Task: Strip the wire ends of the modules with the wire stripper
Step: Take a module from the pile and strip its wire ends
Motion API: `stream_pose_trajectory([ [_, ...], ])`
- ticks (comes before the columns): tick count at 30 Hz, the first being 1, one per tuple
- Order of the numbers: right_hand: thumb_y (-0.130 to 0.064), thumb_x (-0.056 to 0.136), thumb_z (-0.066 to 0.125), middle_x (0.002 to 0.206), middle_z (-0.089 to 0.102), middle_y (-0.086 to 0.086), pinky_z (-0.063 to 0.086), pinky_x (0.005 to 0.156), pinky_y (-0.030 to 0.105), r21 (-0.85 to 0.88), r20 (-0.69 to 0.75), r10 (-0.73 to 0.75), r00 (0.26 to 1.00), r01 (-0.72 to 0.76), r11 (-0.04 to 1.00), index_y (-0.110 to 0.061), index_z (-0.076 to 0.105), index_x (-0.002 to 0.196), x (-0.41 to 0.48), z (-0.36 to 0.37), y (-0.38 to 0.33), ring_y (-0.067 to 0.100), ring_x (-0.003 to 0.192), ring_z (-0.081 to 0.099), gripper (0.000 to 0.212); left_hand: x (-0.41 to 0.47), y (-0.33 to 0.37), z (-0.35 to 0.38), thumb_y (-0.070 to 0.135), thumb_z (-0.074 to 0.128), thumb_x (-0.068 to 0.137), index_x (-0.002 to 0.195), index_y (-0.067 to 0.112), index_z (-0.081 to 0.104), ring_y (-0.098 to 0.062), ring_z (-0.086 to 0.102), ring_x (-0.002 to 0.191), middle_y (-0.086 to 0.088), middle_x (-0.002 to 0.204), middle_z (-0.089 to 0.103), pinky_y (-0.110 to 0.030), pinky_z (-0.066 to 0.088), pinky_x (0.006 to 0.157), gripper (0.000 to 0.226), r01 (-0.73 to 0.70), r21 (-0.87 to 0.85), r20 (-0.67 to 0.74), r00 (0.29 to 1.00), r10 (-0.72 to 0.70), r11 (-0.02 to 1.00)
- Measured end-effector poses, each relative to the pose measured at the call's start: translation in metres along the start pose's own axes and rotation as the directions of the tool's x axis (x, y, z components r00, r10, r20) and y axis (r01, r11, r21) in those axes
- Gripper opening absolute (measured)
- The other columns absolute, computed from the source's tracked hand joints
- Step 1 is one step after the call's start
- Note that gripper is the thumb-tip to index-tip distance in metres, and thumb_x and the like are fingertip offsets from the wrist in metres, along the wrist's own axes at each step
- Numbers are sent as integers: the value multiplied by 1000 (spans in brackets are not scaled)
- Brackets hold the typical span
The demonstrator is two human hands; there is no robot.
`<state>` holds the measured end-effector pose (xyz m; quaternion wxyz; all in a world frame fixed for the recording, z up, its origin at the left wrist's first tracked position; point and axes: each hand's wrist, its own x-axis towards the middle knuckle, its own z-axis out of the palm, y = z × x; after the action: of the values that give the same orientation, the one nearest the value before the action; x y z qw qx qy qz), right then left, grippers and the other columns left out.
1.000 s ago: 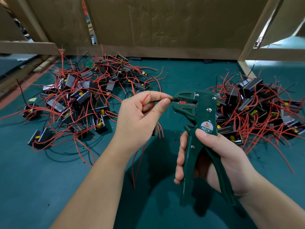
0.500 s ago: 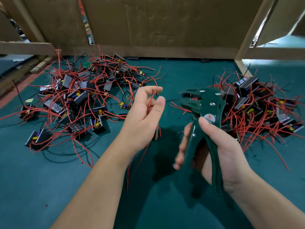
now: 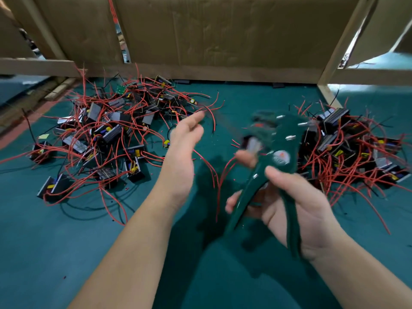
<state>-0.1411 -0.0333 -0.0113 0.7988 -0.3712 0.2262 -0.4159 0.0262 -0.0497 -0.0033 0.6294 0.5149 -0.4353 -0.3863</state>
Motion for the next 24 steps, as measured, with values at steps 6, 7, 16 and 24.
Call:
stream_pose_trajectory([
  [6, -55, 47, 85, 106, 68, 11, 58, 71, 44, 84, -193, -195, 962, 215, 973, -19, 69, 95, 2, -3, -18, 36, 78, 70, 63, 7, -16, -25, 13, 53, 81, 148, 39, 16, -31, 4, 142, -20, 154, 8, -47, 10, 114, 81, 202, 871, -187, 979, -78, 448],
  [7, -57, 49, 84, 116, 65, 17, 57, 71, 43, 87, -192, -175, 966, 195, 977, -17, 64, 103, 2, -4, -19, 35, 77, 70, 70, 8, -17, -25, 10, 54, 80, 148, 41, 11, -32, 6, 142, -21, 155, 9, -48, 12, 113, 86, 213, 885, -197, 977, -83, 413],
  [16, -59, 52, 81, 102, 68, 29, 57, 73, 42, 70, -86, -118, 989, 124, 990, -13, 50, 116, -1, -8, -14, 33, 77, 69, 85, 14, -15, -52, 4, 58, 81, 139, 32, 40, -33, 30, 125, -8, 138, 44, -46, 32, 95, 66, 307, 935, -321, 945, 57, 179],
  [24, -61, 52, 80, 101, 69, 27, 57, 71, 39, 57, -82, -104, 991, 109, 992, -26, 65, 114, -1, -8, -13, 34, 79, 70, 73, 23, -20, -62, 32, 53, 97, 69, 12, 60, -36, 49, 73, -12, 66, 58, -37, 34, 64, 35, 47, 899, -168, 955, 244, 435],
])
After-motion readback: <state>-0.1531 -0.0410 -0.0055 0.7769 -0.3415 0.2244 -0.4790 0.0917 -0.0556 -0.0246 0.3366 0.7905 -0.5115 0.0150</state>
